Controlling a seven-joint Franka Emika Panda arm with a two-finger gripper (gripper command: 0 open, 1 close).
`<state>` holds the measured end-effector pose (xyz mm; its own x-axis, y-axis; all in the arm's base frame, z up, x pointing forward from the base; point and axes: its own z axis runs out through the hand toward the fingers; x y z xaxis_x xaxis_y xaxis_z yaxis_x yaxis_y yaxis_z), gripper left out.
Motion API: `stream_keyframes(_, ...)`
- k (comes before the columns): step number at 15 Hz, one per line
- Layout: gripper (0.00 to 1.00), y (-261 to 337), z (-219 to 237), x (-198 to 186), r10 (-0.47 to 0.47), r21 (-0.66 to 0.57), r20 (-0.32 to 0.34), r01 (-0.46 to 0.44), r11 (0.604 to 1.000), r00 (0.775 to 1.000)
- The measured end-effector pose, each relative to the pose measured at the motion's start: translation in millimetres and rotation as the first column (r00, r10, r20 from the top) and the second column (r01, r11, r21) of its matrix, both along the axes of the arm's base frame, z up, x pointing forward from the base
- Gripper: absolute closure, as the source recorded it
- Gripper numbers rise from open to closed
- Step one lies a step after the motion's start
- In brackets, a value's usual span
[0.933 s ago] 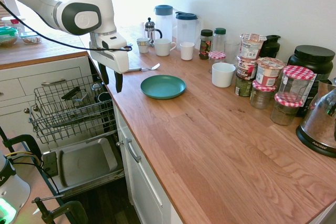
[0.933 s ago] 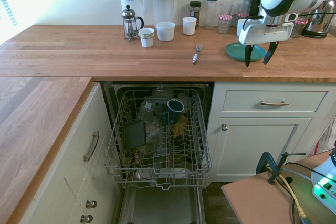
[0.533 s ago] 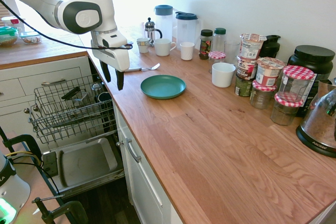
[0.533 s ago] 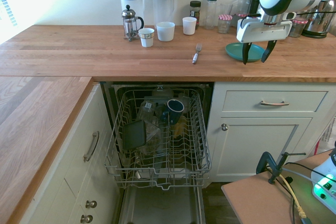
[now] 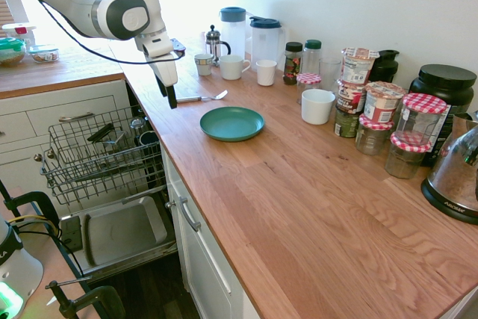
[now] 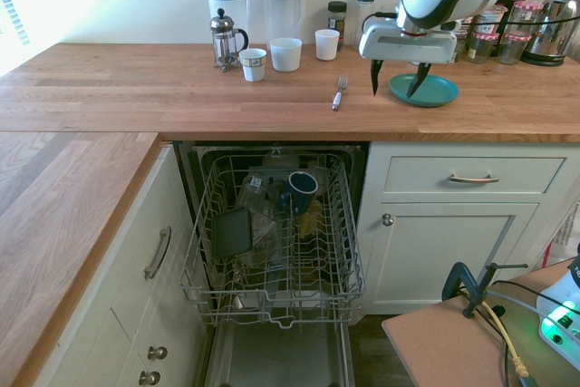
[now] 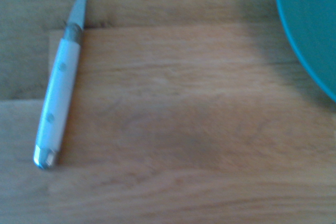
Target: Put the fork in the dishwasher
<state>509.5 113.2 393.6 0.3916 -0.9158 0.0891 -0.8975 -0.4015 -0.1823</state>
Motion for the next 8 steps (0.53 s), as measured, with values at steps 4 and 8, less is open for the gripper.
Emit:
stream_keyframes(4,0.0,39,0,62,-0.101,0.002,0.007,0.101,0.995,0.995)
stream_keyframes(8,0.0,53,-13,118,-0.18,0.006,-0.015,0.18,0.984,0.984)
